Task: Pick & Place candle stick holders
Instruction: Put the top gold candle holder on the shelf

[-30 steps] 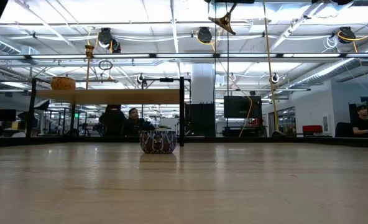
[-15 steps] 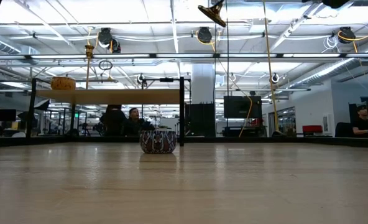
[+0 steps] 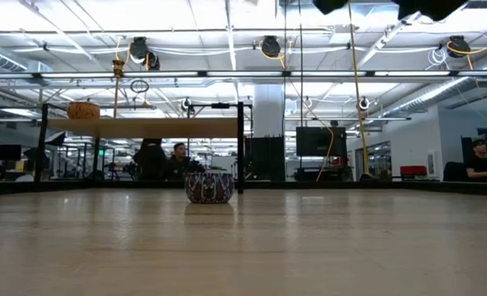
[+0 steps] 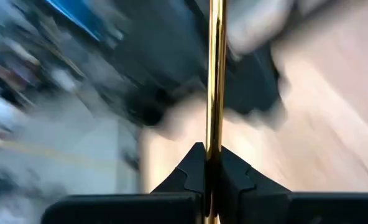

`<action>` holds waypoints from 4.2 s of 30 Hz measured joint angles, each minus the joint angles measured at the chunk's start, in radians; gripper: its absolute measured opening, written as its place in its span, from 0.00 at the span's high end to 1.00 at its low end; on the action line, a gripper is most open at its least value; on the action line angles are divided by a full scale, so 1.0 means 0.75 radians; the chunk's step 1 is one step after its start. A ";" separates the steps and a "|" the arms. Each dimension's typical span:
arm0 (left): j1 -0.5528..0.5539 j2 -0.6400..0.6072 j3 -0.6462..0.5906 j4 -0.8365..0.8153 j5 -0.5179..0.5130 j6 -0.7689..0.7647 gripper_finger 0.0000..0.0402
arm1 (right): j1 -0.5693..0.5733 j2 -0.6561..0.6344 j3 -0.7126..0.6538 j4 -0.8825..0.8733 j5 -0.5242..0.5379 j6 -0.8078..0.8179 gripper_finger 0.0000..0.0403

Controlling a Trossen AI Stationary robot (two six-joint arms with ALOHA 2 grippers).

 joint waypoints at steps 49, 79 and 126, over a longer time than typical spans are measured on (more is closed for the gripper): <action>0.348 -0.674 -0.968 0.542 -0.885 -1.551 0.97 | -0.045 -0.255 0.081 0.187 0.282 -1.371 0.45; 0.805 -0.269 -1.013 0.991 -1.069 -1.261 0.97 | -0.101 -0.323 0.372 -0.793 -0.012 -1.675 0.45; 0.947 -0.070 -1.342 1.889 -1.062 -0.877 0.97 | -0.139 -0.322 0.173 -0.684 -0.072 -1.652 0.45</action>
